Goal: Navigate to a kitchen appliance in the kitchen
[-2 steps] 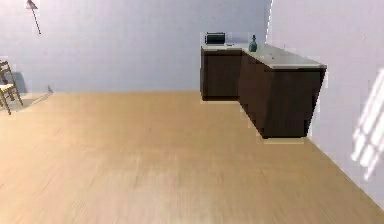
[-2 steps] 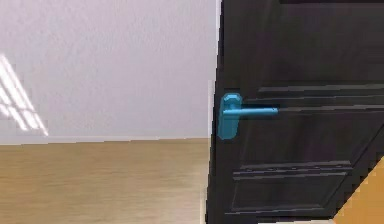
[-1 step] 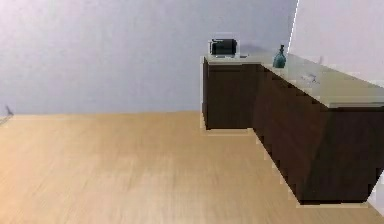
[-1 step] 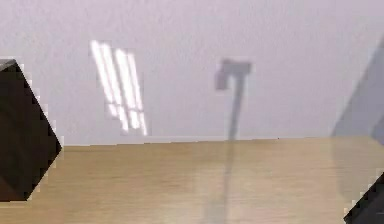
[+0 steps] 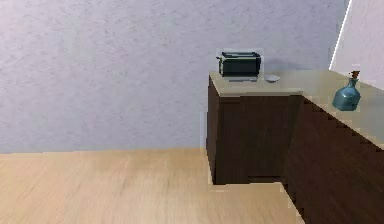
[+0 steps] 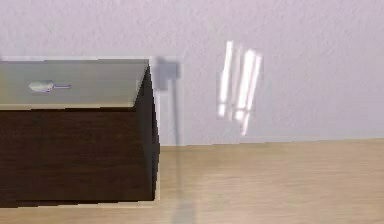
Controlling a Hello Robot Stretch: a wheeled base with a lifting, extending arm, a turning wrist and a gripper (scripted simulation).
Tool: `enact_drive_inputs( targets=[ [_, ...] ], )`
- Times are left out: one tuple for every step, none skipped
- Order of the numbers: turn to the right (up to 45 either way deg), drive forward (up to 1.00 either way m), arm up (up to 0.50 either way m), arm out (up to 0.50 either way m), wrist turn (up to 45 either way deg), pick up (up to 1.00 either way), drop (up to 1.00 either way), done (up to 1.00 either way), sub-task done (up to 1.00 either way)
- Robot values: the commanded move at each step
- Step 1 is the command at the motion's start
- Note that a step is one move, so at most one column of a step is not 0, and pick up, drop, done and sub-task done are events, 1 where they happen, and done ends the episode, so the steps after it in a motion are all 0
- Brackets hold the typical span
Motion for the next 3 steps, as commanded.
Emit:
enact_drive_inputs(
  targets=[
    [3.0,0.0,0.0,0.0,0.0,0.0,0.0,0.0,0.0],
    [0.0,0.9,0.0,0.0,0.0,0.0,0.0,0.0,0.0],
    [15.0,0.0,0.0,0.0,0.0,0.0,0.0,0.0,0.0]
  ],
)
